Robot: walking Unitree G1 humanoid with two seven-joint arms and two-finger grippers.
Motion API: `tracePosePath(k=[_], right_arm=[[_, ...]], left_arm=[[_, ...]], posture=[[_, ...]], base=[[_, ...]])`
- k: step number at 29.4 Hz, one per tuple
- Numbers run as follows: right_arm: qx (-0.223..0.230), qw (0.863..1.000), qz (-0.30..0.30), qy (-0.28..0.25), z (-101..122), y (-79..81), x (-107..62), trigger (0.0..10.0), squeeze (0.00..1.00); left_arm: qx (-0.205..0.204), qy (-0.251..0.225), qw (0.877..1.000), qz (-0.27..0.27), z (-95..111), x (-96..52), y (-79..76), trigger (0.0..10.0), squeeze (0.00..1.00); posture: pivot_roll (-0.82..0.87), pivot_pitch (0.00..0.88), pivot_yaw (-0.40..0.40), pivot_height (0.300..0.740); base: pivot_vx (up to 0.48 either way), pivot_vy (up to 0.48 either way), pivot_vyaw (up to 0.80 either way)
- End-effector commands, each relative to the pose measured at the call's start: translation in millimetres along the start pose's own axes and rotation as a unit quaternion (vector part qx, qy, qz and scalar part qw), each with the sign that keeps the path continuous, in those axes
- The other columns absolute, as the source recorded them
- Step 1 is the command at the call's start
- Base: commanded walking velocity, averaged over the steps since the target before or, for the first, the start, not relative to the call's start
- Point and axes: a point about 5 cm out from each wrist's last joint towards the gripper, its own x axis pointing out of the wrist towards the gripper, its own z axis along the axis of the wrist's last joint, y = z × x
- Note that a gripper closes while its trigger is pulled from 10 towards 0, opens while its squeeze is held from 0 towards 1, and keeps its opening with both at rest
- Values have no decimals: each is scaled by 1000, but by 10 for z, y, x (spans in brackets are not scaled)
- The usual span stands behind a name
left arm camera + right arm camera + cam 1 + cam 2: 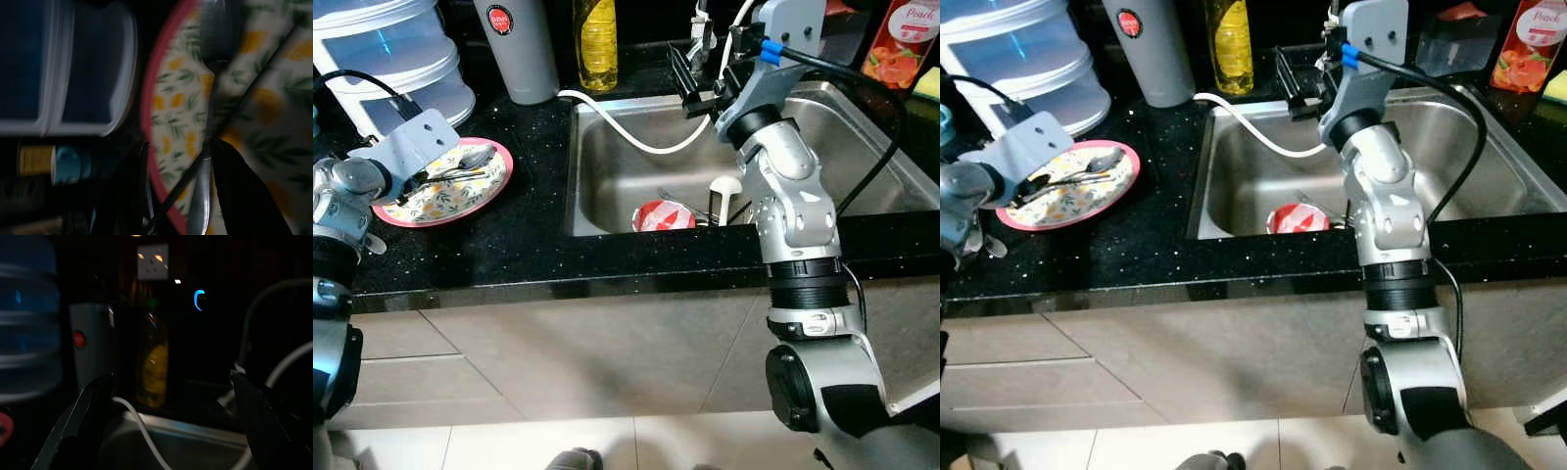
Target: Kitchen organization
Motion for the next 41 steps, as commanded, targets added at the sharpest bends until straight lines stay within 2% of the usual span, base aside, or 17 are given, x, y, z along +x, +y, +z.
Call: tracePosePath(k=[1,5,8,12,19,20,24,25,26,27,32,33,34,36,37,39,41], right_arm=[[-1,1000,4,6,15,-16,14,10000,0],[-2,1000,1,19,0,-47,64,10000,0],[-2,1000,2,22,6,-40,74,10000,0],[0,1000,5,29,-5,-32,67,10000,0],[1,999,3,34,7,-41,39,10000,0],[1,999,-1,38,2,-63,7,10000,0],[0,999,-4,42,-8,-75,-10,10000,0],[-2,999,-8,49,-11,-92,-49,10000,0],[-3,999,-8,50,-4,-94,-61,10000,0],[-4,999,-9,52,6,-99,-75,10000,0],[-8,998,-11,57,28,-124,-111,10000,0],[-10,998,-13,60,28,-139,-126,10000,0],[-13,998,-15,64,31,-156,-147,10000,0],[-15,998,-17,66,37,-167,-164,10000,0],[-17,997,-18,68,37,-178,-179,10000,0],[-18,997,-22,73,39,-186,-201,10000,0],[-18,997,-26,75,41,-191,-214,10000,0]], left_arm=[[26,27,999,-16,-157,-47,39,10000,0],[54,29,997,-52,-186,-47,-35,10000,0],[68,40,995,-60,-242,-50,-54,10000,0],[83,67,993,-42,-363,-52,-22,10000,0],[94,84,992,-22,-423,-56,23,9882,0],[110,93,990,-3,-428,-50,49,8314,0],[112,96,989,5,-431,-42,48,8392,0],[115,106,987,18,-460,-20,21,7176,0],[116,111,987,23,-474,-16,13,7176,0],[112,115,987,27,-492,-10,4,6275,0],[100,127,986,32,-536,0,-25,6196,0],[94,131,986,32,-555,4,-45,5020,0],[85,137,986,30,-584,8,-72,2745,0],[79,141,986,29,-605,9,-89,2745,0],[67,144,987,28,-626,10,-108,0,0],[48,148,988,26,-657,5,-122,0,0],[-2,145,989,19,-683,1,-140,0,0]], posture=[[135,118,103,740],[147,168,109,740],[153,184,109,740],[160,226,107,740],[156,264,115,740],[150,288,124,740],[149,292,125,740],[133,327,134,740],[129,331,134,740],[120,343,136,740],[112,362,138,740],[106,375,140,740],[99,391,142,740],[98,394,144,740],[97,396,145,740],[94,399,148,740],[94,400,150,740]], base=[[0,0,0],[0,0,0],[0,0,0],[0,0,0],[0,0,0],[0,0,0],[0,0,0],[0,0,0],[0,0,0],[0,0,0],[0,0,0],[0,0,0],[0,0,0],[0,0,0],[0,0,0],[0,0,0],[0,0,0]])
